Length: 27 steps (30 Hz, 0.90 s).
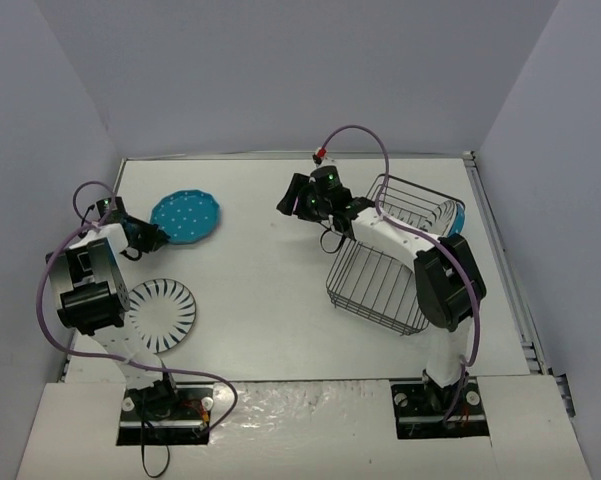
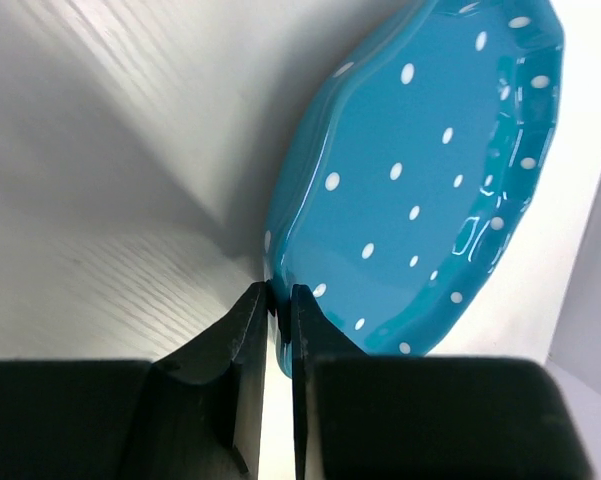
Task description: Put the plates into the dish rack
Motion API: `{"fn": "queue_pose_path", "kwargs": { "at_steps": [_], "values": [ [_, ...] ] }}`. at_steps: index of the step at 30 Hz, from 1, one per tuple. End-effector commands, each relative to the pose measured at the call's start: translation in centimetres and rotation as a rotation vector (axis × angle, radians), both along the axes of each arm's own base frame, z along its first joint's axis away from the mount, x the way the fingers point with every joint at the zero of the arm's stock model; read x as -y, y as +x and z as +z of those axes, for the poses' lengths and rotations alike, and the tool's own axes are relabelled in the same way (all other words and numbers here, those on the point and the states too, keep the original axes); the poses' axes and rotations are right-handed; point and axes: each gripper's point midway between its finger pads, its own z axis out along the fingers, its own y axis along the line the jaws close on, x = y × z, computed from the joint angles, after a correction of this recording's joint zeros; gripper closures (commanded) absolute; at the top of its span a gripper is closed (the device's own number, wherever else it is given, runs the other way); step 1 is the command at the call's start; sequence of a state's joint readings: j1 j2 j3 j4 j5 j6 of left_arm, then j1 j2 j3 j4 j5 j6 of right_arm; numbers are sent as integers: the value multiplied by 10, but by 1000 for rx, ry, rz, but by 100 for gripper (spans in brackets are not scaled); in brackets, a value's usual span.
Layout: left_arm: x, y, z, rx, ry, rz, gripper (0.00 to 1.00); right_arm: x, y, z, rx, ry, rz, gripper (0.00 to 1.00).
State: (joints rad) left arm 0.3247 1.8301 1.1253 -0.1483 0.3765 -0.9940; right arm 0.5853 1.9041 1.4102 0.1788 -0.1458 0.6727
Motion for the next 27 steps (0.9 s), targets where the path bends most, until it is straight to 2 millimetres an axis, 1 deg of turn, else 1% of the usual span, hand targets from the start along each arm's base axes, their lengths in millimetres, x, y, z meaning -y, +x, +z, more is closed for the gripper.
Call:
{"fn": "queue_pose_path", "kwargs": {
  "at_steps": [1, 4, 6, 9, 10, 12, 14, 16, 23, 25, 27],
  "values": [
    [23, 39, 112, 358, -54, -60, 100, -37, 11, 34, 59, 143, 65, 46],
    [32, 38, 123, 383, -82, -74, 100, -56, 7, 31, 23, 226, 118, 46],
    [35, 37, 127, 397, -95, -79, 100, -68, 6, 22, -13, 279, 139, 46],
    [42, 36, 130, 410, -115, -85, 100, -83, 5, 15, -54, 362, 156, 46],
    [43, 36, 131, 416, -117, -89, 100, -87, 4, 18, -57, 389, 161, 46],
    [46, 34, 130, 419, -128, -92, 100, -99, 4, 17, -76, 441, 179, 46],
    [50, 33, 128, 418, -135, -96, 100, -108, 3, 9, -96, 472, 192, 46],
    [54, 32, 129, 424, -136, -105, 100, -114, 3, 12, -93, 515, 201, 45],
    [66, 34, 138, 442, -138, -132, 100, -124, 4, 24, -86, 649, 215, 43],
    [68, 35, 141, 447, -137, -134, 100, -125, 4, 25, -88, 660, 219, 43],
    [77, 35, 147, 457, -138, -153, 100, -129, 6, 23, -101, 700, 219, 42]
  ]
}}
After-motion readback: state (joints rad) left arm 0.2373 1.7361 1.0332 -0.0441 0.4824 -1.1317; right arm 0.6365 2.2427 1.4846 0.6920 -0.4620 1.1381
